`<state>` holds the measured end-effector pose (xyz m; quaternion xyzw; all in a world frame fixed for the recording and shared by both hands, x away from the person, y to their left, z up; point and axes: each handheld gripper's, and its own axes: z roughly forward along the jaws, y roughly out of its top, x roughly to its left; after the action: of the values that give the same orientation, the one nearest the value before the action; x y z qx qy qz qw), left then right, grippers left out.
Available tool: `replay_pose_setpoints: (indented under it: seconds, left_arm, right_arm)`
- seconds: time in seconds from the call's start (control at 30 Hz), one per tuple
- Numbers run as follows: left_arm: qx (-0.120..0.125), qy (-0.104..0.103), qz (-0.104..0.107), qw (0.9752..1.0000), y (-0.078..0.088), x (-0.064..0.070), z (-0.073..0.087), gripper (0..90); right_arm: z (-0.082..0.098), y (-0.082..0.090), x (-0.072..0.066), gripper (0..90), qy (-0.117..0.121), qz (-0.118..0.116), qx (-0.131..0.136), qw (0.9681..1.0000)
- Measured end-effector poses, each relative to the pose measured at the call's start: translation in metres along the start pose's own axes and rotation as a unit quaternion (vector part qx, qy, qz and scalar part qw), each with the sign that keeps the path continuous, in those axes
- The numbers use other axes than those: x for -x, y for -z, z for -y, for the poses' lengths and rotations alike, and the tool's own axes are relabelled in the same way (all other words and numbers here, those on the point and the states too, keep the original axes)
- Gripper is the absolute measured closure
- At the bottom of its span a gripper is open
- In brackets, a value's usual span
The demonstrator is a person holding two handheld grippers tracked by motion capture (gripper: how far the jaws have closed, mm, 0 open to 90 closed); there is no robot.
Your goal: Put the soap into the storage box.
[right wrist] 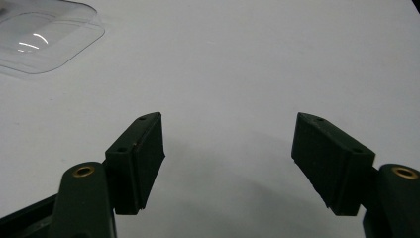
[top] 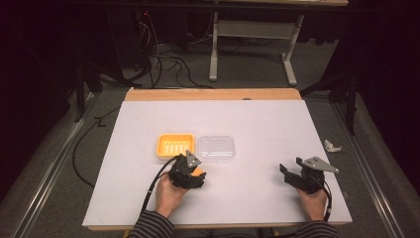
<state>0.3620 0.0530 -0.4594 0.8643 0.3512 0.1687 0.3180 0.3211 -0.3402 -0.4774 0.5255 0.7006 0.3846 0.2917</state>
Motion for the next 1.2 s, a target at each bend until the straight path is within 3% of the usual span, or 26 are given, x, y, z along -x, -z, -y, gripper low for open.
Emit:
replay_pose_setpoints:
  seconds: [0.37,0.57,0.7,0.77,0.93,1.2]
  left_arm:
    - [-0.030,-0.009,-0.020,0.9993,-0.009,0.000,0.002,29.5]
    - [-0.024,-0.007,-0.013,0.9996,-0.009,-0.002,0.003,30.7]
    - [-0.002,-0.002,-0.009,1.0000,-0.006,-0.003,0.006,35.8]
    - [0.019,0.013,-0.001,0.9997,-0.001,-0.005,0.005,38.1]
    - [0.021,-0.007,-0.008,0.9997,-0.001,-0.002,0.006,38.2]
    - [0.031,-0.007,-0.005,0.9995,0.008,-0.006,0.005,38.4]
  right_arm:
    - [0.000,0.000,0.000,29.0,0.001,0.000,0.000,1.0000]
    - [0.000,0.000,0.000,29.0,0.001,-0.001,0.001,1.0000]
    - [0.000,0.000,0.000,29.0,0.000,0.000,0.001,1.0000]
    - [0.000,0.000,0.000,29.0,0.001,0.000,0.000,1.0000]
    - [0.000,0.000,0.000,29.2,0.001,0.001,-0.002,1.0000]
    - [0.000,-0.001,0.000,29.1,-0.002,0.001,-0.006,1.0000]
